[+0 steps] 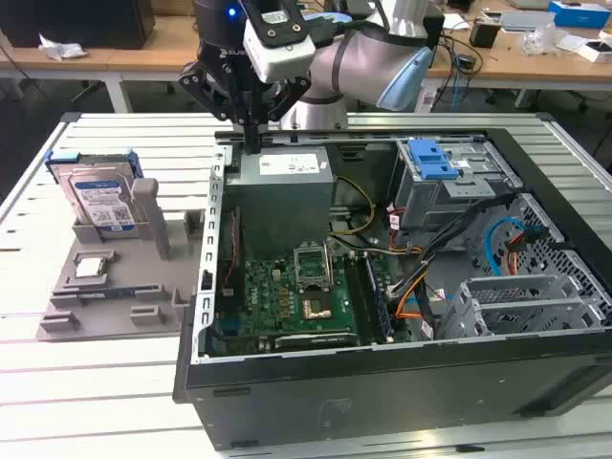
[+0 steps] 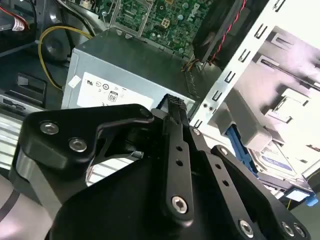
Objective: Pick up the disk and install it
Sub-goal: 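Reach for the disk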
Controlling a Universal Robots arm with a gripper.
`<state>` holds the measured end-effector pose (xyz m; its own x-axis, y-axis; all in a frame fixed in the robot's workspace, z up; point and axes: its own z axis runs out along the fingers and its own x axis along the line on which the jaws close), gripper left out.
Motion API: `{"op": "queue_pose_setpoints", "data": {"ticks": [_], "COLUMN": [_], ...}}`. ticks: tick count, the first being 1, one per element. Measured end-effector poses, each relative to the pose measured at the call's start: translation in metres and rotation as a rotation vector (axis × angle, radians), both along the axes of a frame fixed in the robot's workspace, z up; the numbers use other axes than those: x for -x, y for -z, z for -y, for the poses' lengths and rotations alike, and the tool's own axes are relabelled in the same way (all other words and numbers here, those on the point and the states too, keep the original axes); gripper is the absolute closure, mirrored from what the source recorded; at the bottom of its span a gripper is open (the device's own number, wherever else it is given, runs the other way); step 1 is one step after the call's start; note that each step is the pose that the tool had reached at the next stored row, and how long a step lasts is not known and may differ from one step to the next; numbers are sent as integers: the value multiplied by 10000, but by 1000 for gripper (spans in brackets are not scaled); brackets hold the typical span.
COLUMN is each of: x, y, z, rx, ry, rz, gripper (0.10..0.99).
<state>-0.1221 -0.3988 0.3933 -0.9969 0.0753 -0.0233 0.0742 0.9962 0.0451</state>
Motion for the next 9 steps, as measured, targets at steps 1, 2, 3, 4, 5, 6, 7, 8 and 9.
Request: {"op": "queue_pose_setpoints", "data": {"ticks": [1, 2, 3, 4, 5, 6, 7, 8, 9], "x": [35, 108, 190, 234, 262, 279, 304, 319, 353], "y": [0, 0, 0, 0, 0, 0, 1, 1, 1], "z": [0, 0, 0, 0, 0, 0, 0, 0, 0], "rx": [0, 1, 0, 0, -1, 0, 0, 0, 0], "ry": [0, 1, -1, 2, 1, 0, -1, -1, 0], "rz": [0, -1, -1, 0, 0, 0, 0, 0, 0], "gripper": [980, 980, 980, 980, 980, 980, 980, 980, 980]}}
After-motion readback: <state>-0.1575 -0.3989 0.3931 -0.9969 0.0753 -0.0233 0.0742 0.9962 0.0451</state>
